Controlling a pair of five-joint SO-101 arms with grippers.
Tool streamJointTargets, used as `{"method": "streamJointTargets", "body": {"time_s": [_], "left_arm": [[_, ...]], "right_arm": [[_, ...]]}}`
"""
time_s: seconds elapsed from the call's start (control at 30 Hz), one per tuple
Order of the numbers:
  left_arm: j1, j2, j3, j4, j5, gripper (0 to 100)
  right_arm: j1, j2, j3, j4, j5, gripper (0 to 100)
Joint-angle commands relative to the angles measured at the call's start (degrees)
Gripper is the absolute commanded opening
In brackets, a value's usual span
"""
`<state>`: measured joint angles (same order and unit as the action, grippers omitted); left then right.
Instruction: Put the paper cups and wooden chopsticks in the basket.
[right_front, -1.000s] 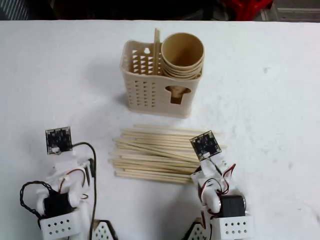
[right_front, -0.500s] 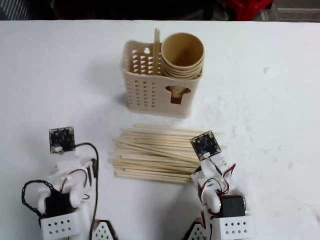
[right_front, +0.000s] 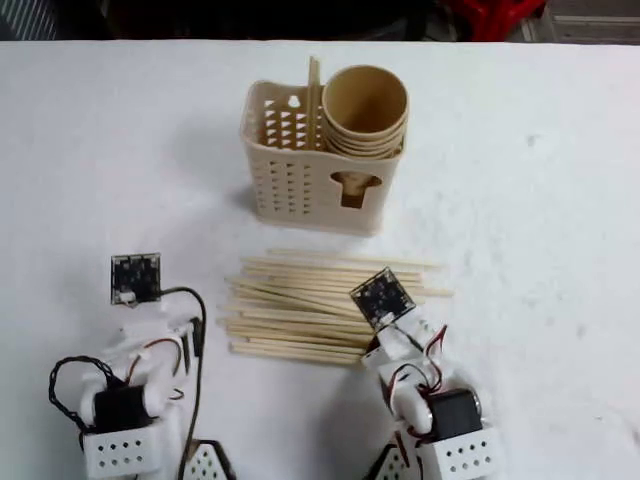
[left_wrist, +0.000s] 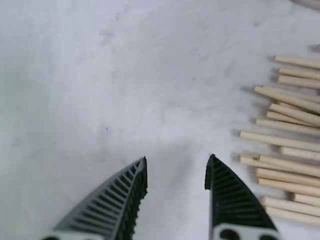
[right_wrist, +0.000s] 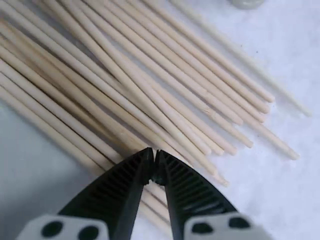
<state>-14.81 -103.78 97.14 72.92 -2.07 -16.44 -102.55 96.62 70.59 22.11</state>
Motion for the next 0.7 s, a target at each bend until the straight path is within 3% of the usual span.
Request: {"method": "streamJointTargets", "body": {"time_s": [0.0,0.07,0.17,0.3,0.5,0.67], "left_arm": [[0.84,-0.4,-0.09,0.09,-0.97,20],[0.48,-0.4,-0.09,0.09,-5.89,20],[-1.98,-0.4,-0.09,0.35,-14.86,20],[-6.11,-0.4,-0.09,0.53,-24.09,20],[-6.37,-0.4,-0.09,0.53,-28.92,20],[-6.37,-0.4,-0.09,0.53,-28.92,20]], "right_arm": [[5.58,-0.84,-0.26,-5.49,0.62,2.1],[9.1,-0.75,-1.67,-9.8,1.41,2.1],[14.02,-0.66,-7.21,-10.24,8.7,2.1],[15.69,-0.57,-14.15,-5.58,8.62,2.2],[7.08,4.26,-24.18,-0.22,8.7,5.9],[-3.74,26.51,-35.34,-1.1,8.79,15.5]]}}
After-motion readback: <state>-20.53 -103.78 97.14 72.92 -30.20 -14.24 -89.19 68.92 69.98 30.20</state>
